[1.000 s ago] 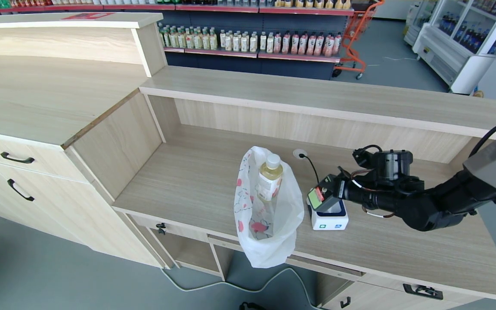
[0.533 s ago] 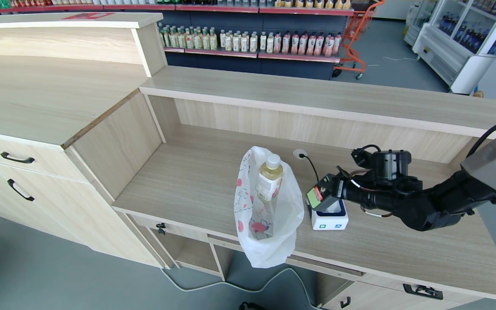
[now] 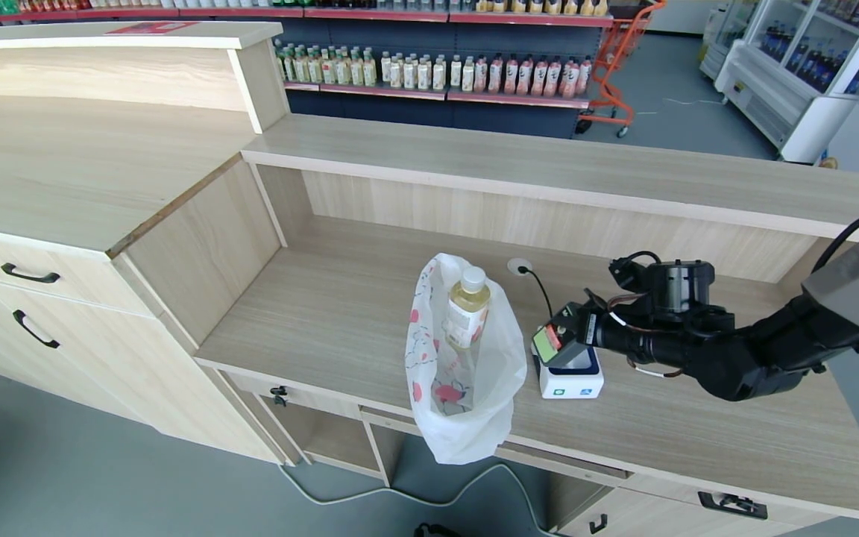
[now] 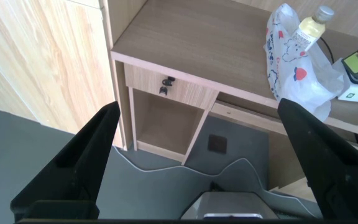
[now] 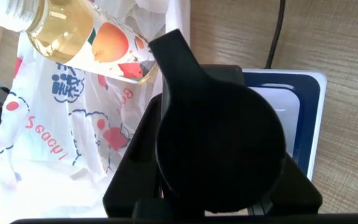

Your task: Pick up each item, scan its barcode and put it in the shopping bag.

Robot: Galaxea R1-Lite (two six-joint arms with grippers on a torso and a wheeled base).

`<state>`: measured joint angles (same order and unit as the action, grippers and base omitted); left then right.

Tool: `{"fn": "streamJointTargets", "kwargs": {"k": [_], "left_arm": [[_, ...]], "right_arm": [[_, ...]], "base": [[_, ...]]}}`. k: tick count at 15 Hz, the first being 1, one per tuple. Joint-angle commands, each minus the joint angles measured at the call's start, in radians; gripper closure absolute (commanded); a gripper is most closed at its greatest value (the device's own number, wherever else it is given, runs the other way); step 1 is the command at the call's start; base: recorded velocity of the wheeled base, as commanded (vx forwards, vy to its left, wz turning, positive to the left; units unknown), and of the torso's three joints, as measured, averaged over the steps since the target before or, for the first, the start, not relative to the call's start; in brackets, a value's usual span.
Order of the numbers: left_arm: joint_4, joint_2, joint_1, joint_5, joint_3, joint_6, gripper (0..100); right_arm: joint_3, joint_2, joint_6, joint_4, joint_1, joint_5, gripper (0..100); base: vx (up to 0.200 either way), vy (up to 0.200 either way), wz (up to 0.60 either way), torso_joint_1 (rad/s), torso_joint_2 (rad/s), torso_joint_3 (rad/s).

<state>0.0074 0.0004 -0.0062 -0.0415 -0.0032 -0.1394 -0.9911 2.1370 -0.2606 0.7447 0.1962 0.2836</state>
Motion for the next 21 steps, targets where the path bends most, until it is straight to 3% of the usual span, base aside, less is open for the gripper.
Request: {"fn": "streamJointTargets", "kwargs": {"k": [1, 3, 4, 6, 9, 12, 16, 18, 21], "left_arm": [[0.000, 0.000, 0.000, 0.000, 0.000, 0.000, 0], [0.000, 0.000, 0.000, 0.000, 0.000, 0.000, 0], [0.000, 0.000, 0.000, 0.000, 0.000, 0.000, 0], [0.000, 0.000, 0.000, 0.000, 0.000, 0.000, 0], [0.000, 0.000, 0.000, 0.000, 0.000, 0.000, 0], [0.000, 0.000, 0.000, 0.000, 0.000, 0.000, 0], [0.000, 0.000, 0.000, 0.000, 0.000, 0.000, 0], [0.000, 0.000, 0.000, 0.000, 0.000, 0.000, 0], [0.000, 0.000, 0.000, 0.000, 0.000, 0.000, 0]], "right_arm": [[0.091, -0.158, 0.132, -0.010, -0.001, 0.003, 100], [0.273, -0.335, 0.399, -0.011, -0.023, -0.001, 100], [0.414, -0.440, 0.658, 0.030, -0.098, 0.002, 100], [0.471, -0.539, 0.885, 0.044, -0.165, 0.009, 100], [0.471, -0.545, 0.959, 0.094, -0.184, 0.016, 100], [0.480, -0.585, 1.035, 0.102, -0.152, 0.126, 100], [0.476, -0.572, 1.046, 0.113, -0.007, 0.146, 100], [0.473, -0.517, 1.048, 0.114, 0.066, 0.147, 100], [0.474, -0.396, 1.045, 0.107, 0.080, 0.146, 100]], "base": [[0.000, 0.000, 0.00, 0.000, 0.00, 0.000], [0.000, 0.000, 0.00, 0.000, 0.00, 0.000], [0.000, 0.000, 0.00, 0.000, 0.00, 0.000], [0.000, 0.000, 0.00, 0.000, 0.00, 0.000], [0.000, 0.000, 0.00, 0.000, 0.00, 0.000], [0.000, 0.000, 0.20, 0.002, 0.00, -0.001], [0.000, 0.000, 0.60, 0.000, 0.00, 0.005], [0.000, 0.000, 0.00, 0.000, 0.00, 0.000], [0.000, 0.000, 0.00, 0.000, 0.00, 0.000]]}}
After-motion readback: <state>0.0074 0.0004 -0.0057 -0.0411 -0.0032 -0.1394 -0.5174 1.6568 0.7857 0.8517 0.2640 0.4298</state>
